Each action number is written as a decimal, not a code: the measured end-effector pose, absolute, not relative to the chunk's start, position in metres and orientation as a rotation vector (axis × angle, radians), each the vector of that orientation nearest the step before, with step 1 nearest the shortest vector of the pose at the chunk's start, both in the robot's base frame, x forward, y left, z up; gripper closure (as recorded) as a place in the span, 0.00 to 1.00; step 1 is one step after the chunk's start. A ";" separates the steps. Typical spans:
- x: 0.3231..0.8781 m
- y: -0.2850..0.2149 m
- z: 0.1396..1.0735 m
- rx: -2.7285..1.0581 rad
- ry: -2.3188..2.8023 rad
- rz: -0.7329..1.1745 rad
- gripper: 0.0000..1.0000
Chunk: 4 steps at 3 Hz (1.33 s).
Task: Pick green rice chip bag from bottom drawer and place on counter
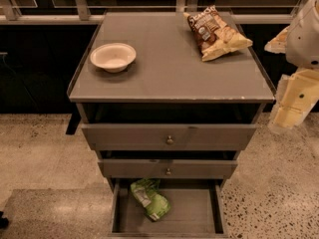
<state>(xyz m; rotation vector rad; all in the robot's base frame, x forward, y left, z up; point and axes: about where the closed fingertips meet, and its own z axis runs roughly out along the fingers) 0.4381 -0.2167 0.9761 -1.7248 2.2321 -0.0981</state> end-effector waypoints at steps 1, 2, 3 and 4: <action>0.438 -0.217 0.976 -1.725 2.232 -0.098 0.00; 0.436 -0.218 0.974 -1.698 2.215 -0.107 0.00; 0.415 -0.220 0.953 -1.635 2.174 -0.065 0.00; 0.392 -0.228 0.887 -1.511 2.178 0.076 0.00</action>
Offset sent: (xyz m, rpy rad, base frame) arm -0.0045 -0.0045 -0.0095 0.0349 -0.0469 -0.0189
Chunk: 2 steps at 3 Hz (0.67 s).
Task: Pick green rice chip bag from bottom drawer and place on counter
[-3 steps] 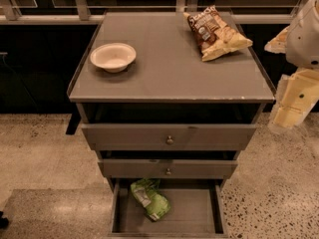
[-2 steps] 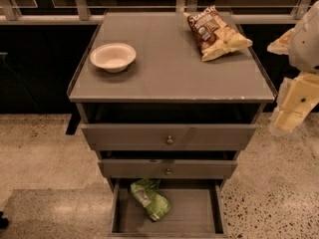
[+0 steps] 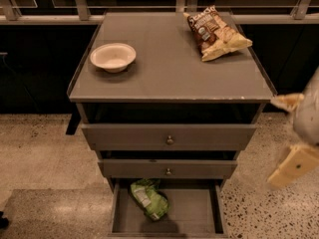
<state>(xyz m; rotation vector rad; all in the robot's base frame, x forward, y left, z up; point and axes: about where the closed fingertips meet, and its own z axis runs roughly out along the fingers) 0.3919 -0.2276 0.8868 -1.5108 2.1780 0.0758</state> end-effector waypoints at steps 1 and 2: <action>0.389 -0.223 0.800 -1.403 2.161 0.250 0.00; 0.403 -0.227 0.792 -1.349 2.141 0.218 0.00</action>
Offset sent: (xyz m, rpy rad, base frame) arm -0.0045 0.0044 -0.0772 0.1362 0.0299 -0.0223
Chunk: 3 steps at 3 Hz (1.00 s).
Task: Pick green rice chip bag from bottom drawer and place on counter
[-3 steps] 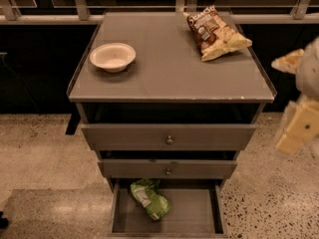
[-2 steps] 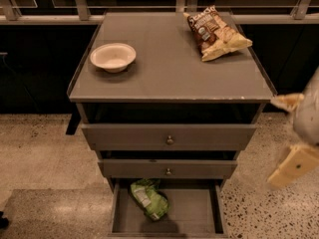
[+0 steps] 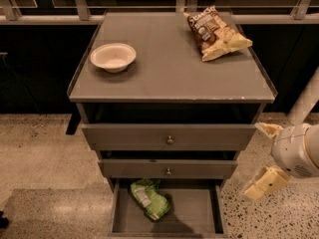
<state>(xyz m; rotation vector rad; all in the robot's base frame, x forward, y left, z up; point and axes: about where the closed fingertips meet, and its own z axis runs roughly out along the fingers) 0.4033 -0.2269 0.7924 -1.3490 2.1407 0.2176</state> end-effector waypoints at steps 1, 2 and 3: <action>0.403 -0.227 0.793 -1.349 2.141 0.217 0.00; 0.398 -0.230 0.775 -1.273 2.142 0.198 0.00; 0.387 -0.223 0.705 -1.105 2.148 0.295 0.00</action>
Offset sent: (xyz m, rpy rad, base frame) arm -0.0281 -0.0242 -0.0880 0.1124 -0.1366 -0.2678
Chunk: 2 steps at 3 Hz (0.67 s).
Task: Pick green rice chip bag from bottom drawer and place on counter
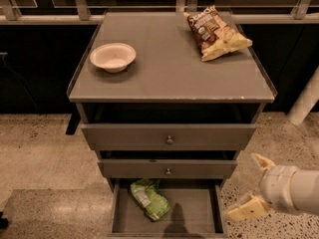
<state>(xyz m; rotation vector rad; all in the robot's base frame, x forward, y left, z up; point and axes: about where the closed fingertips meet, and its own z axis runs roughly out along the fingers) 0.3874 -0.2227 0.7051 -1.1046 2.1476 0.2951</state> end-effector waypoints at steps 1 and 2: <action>0.399 -0.214 0.629 -0.956 2.166 0.405 0.00; 0.399 -0.212 0.606 -0.923 2.181 0.448 0.00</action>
Offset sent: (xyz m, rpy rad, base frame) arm 0.0096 0.0082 -0.0677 0.1068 0.0302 -0.0671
